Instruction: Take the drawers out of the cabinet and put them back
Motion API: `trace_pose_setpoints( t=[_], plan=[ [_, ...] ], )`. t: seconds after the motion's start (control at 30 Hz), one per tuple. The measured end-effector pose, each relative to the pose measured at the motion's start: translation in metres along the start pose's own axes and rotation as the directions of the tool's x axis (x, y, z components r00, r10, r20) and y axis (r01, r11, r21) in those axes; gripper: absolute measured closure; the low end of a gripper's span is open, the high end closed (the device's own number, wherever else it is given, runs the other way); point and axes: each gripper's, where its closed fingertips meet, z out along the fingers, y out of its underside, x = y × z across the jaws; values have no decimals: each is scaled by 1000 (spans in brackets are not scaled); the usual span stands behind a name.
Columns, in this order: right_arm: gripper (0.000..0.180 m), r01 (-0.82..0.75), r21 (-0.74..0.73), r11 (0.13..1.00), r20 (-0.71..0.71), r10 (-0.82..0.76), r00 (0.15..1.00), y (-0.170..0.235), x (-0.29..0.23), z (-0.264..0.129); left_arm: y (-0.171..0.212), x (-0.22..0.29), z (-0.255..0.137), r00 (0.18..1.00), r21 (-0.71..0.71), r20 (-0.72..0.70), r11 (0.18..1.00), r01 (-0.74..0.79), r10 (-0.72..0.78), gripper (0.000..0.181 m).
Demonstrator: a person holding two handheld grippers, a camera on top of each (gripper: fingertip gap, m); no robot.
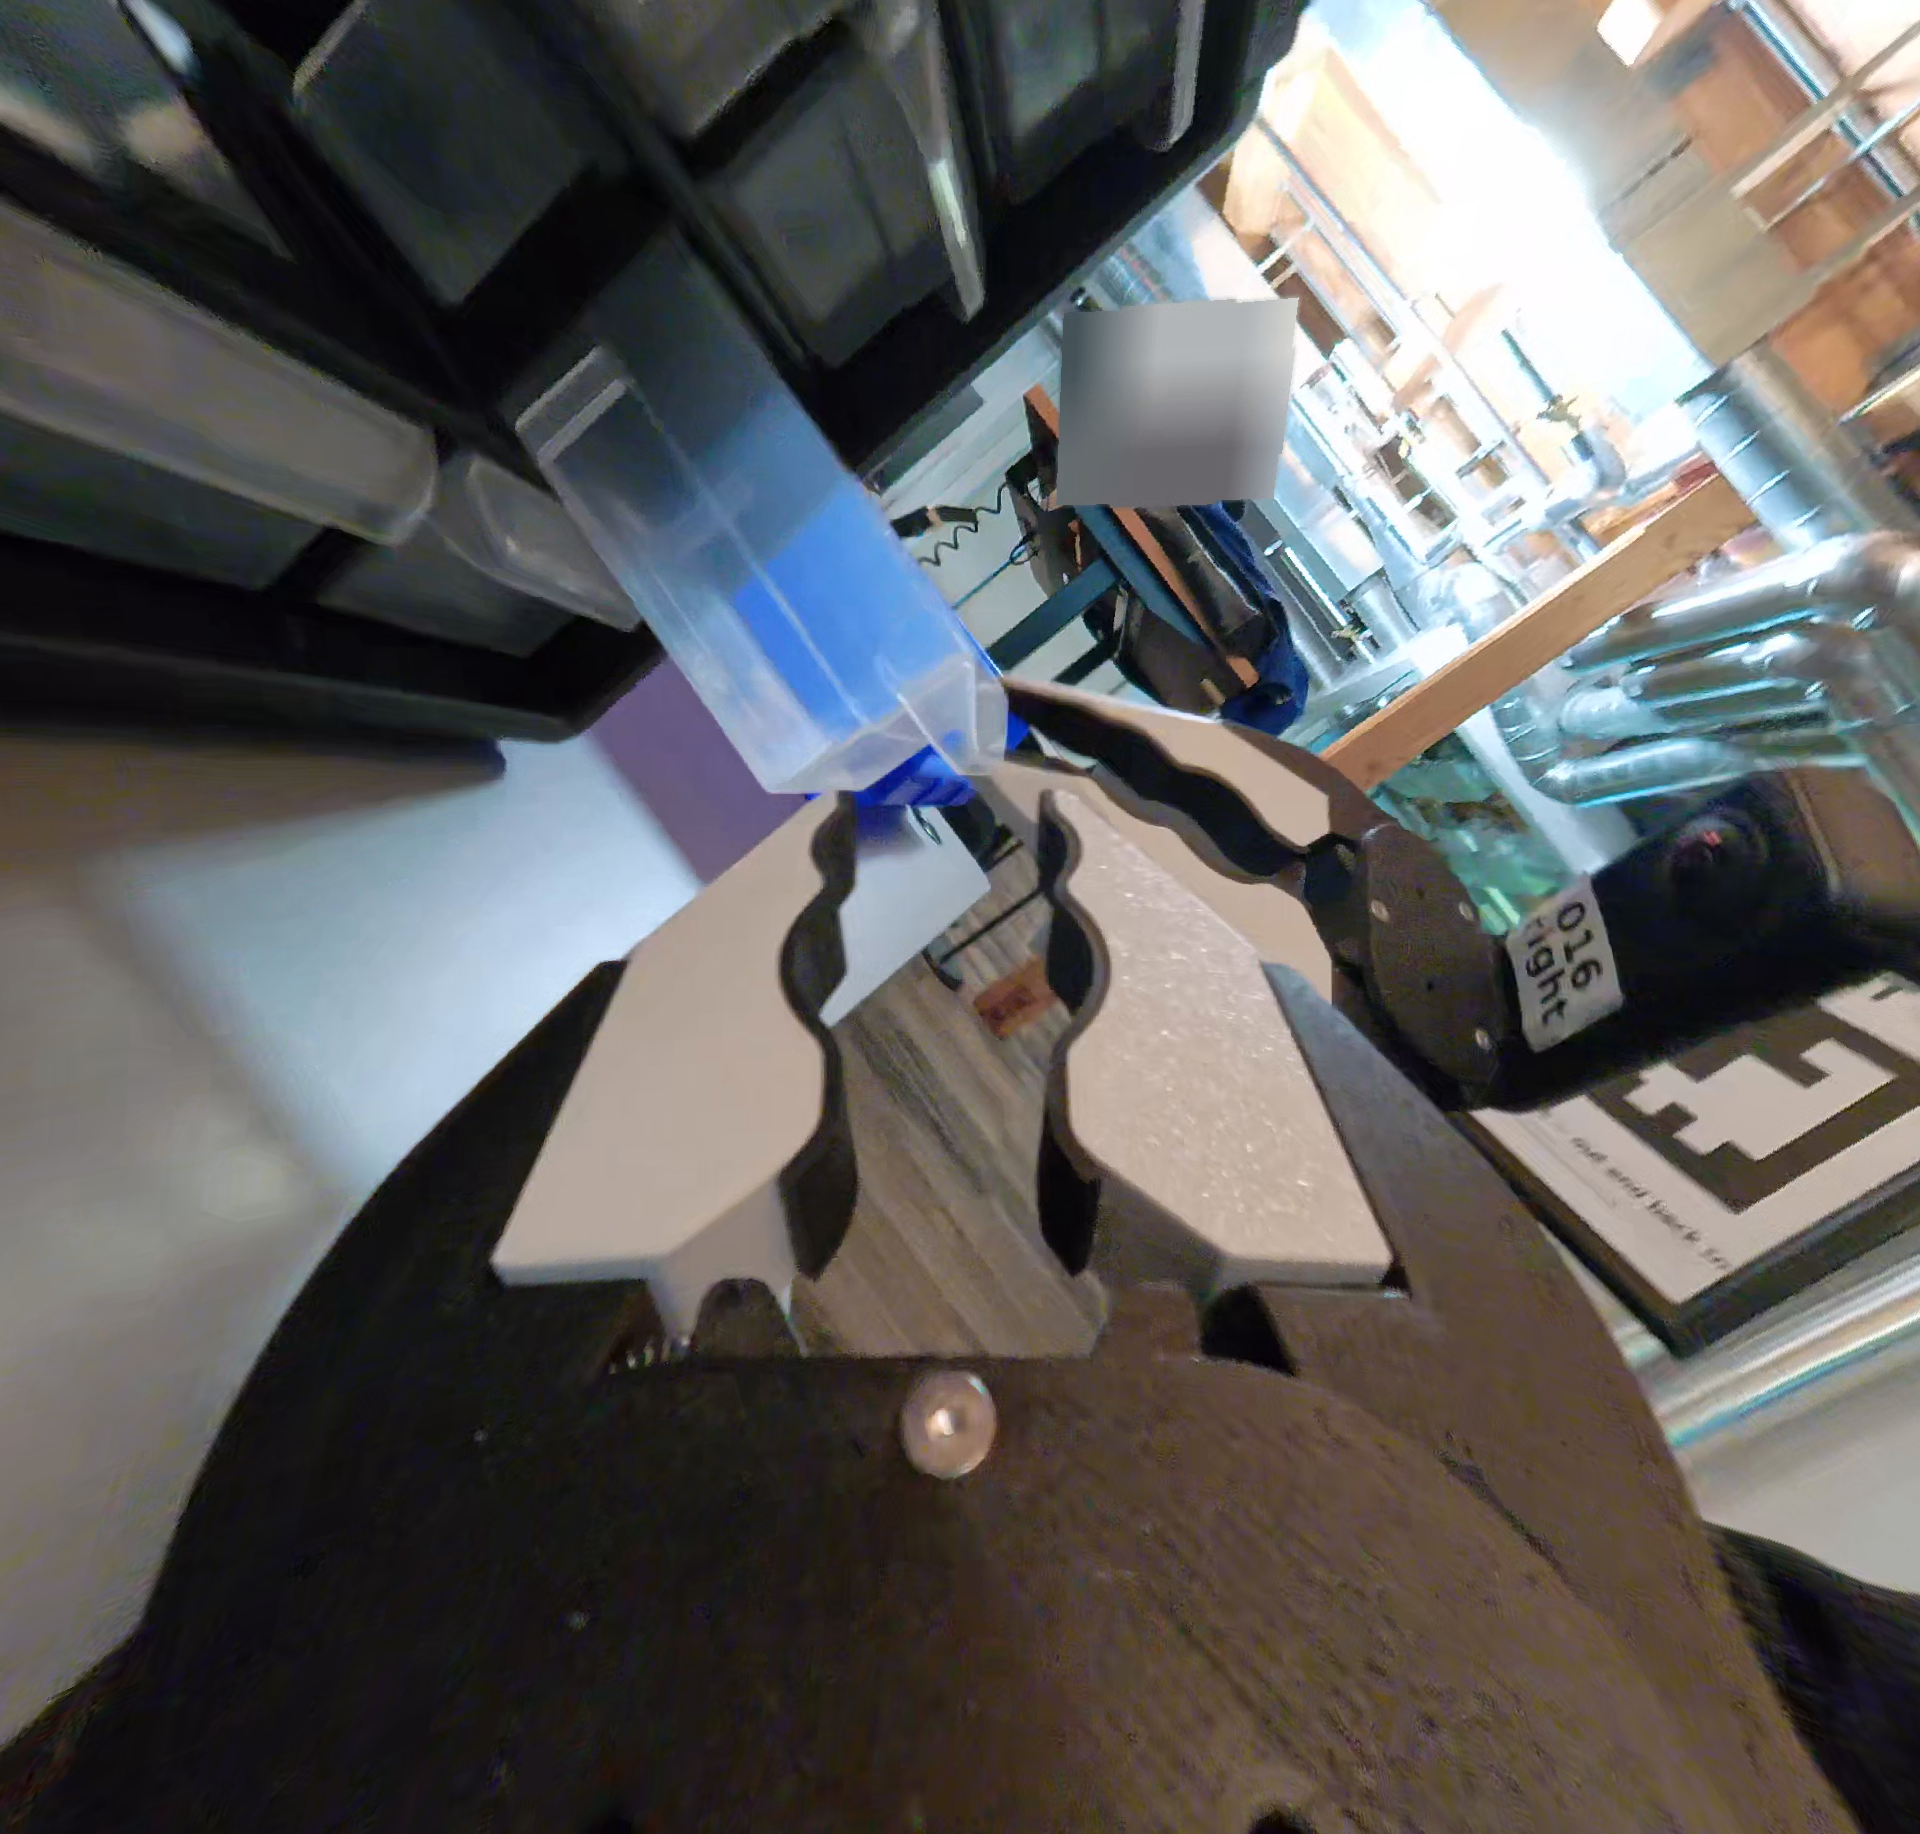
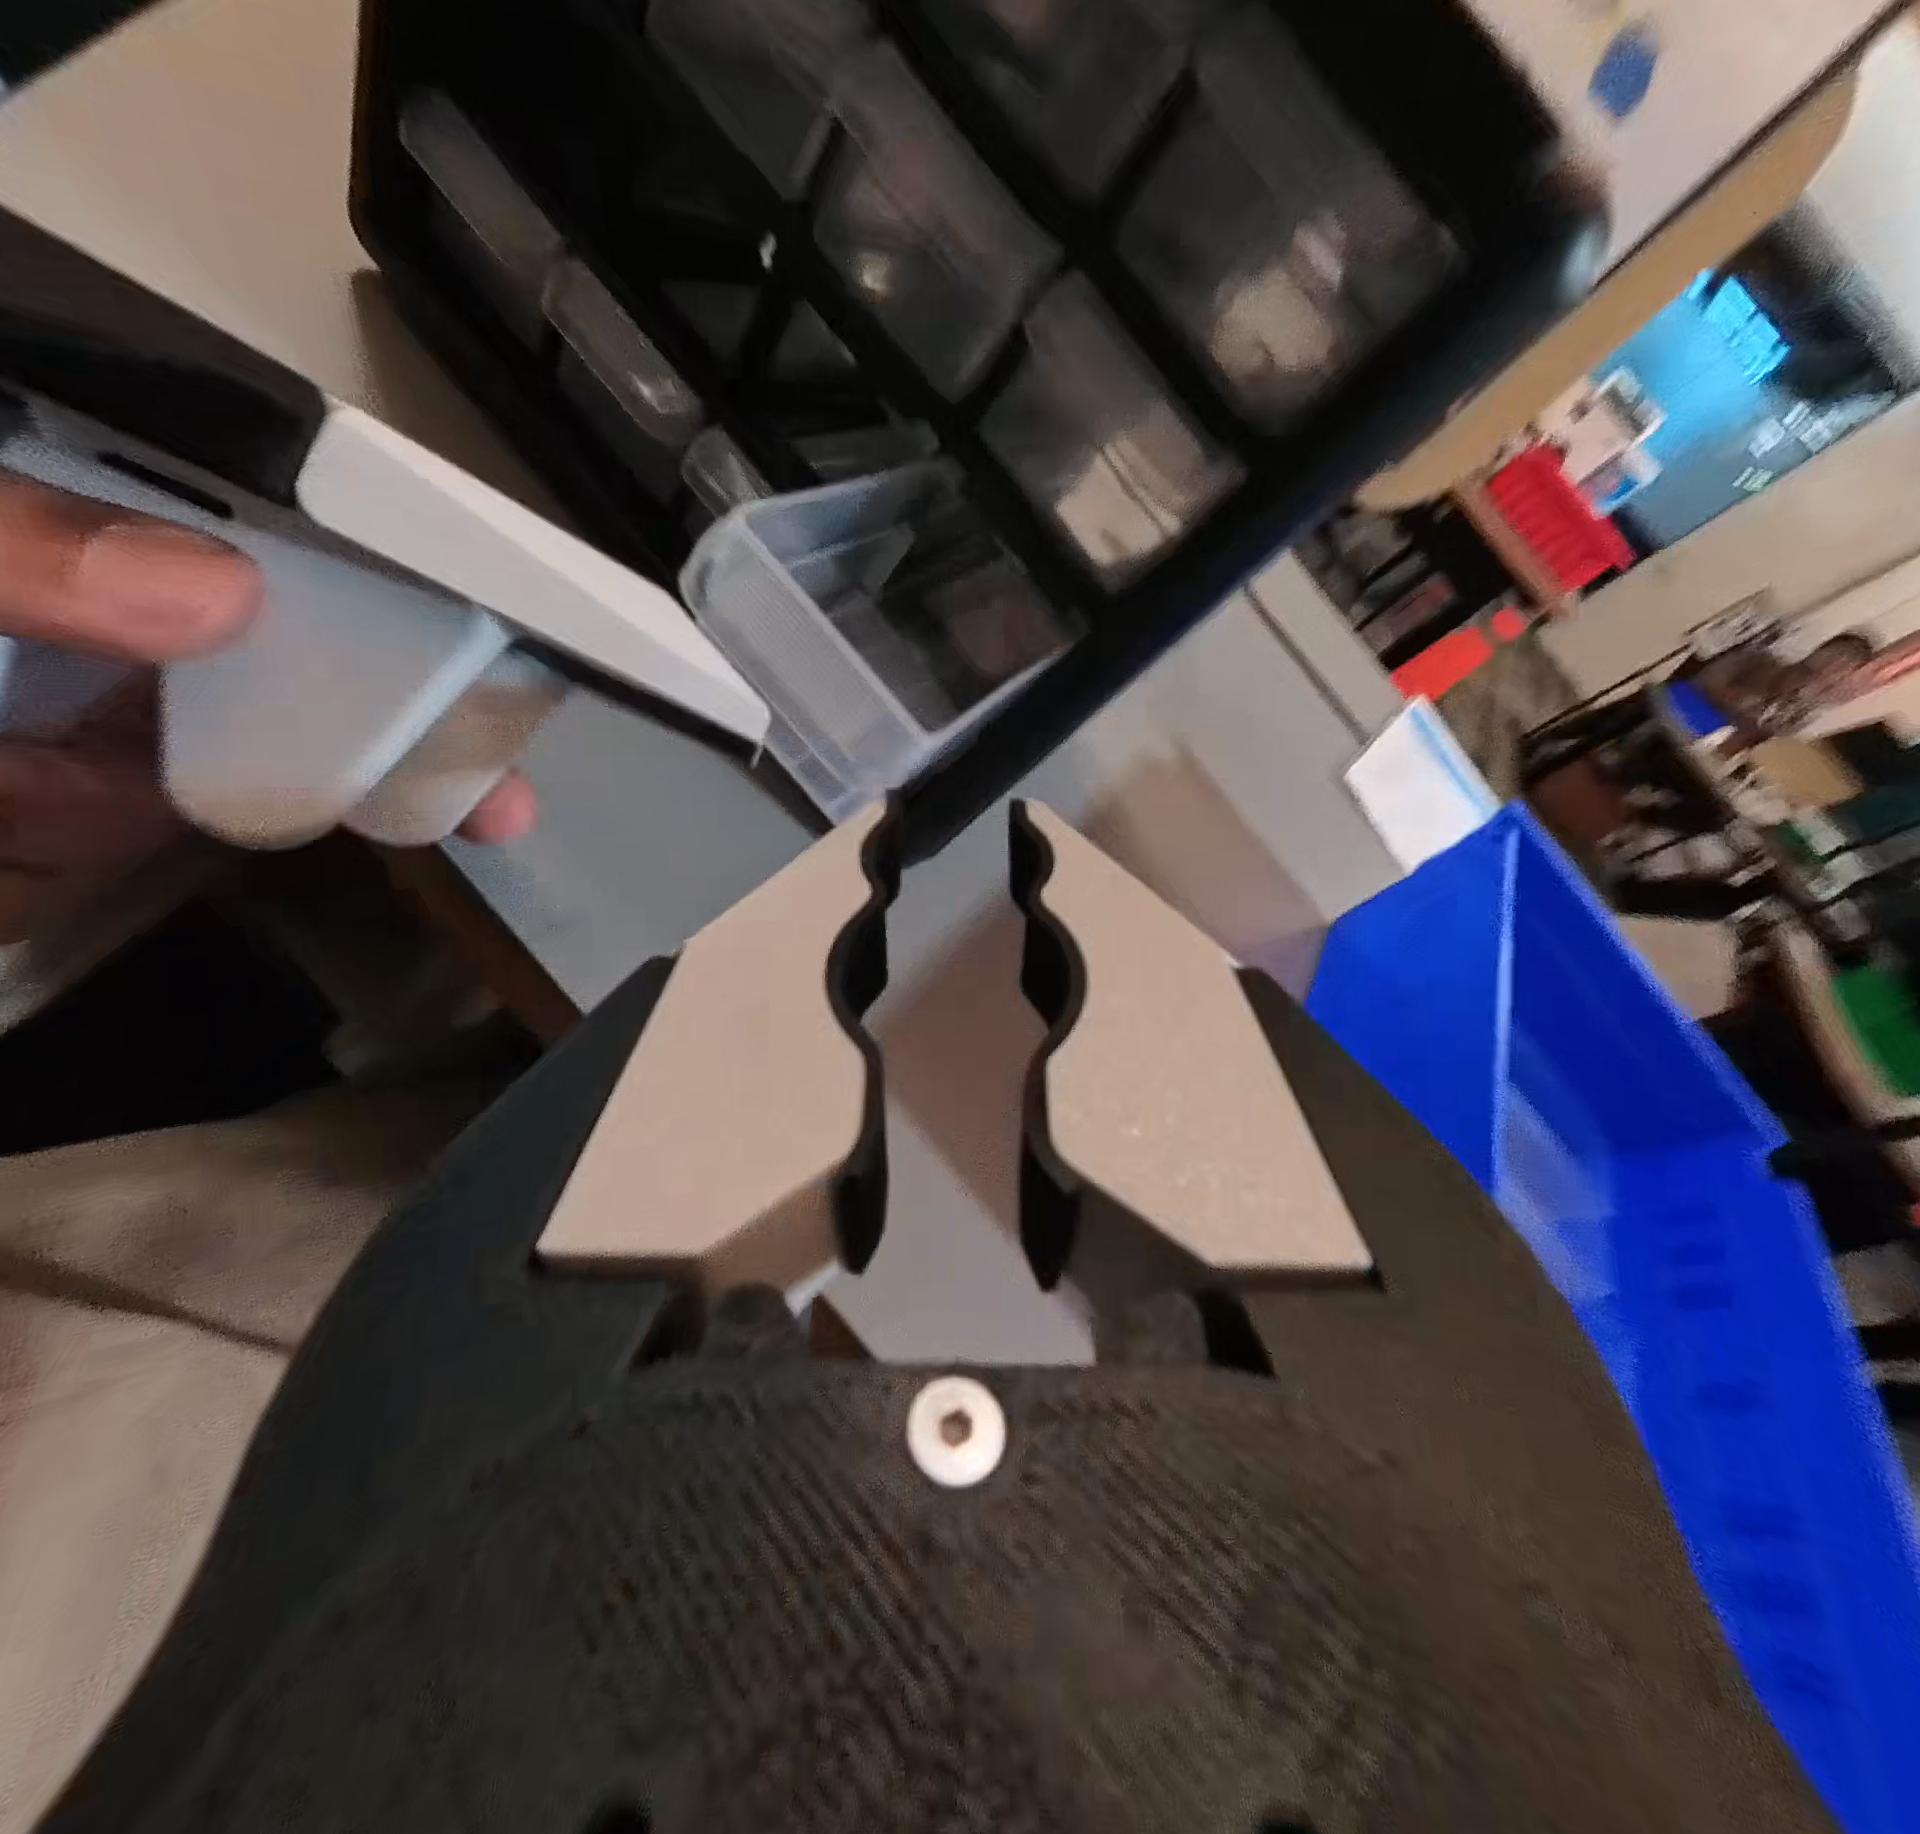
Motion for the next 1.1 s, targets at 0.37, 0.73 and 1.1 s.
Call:
trace_pose_setpoints(
  t=[0.37,0.73,1.1],
  plan=[
    [159,320,264,910,14,-336,942,-51,-31,-9,-11,-2,-21,998,29,16,998,55,-55,140],
    [133,565,-63,823,-7,-566,824,-5,-31,44,-18,-25,-37,993,37,106,998,54,-58,158],
    [144,675,-23,737,-13,-675,737,-12,-45,24,-71,-36,-48,993,171,105,985,35,-54,155]
  ],
)
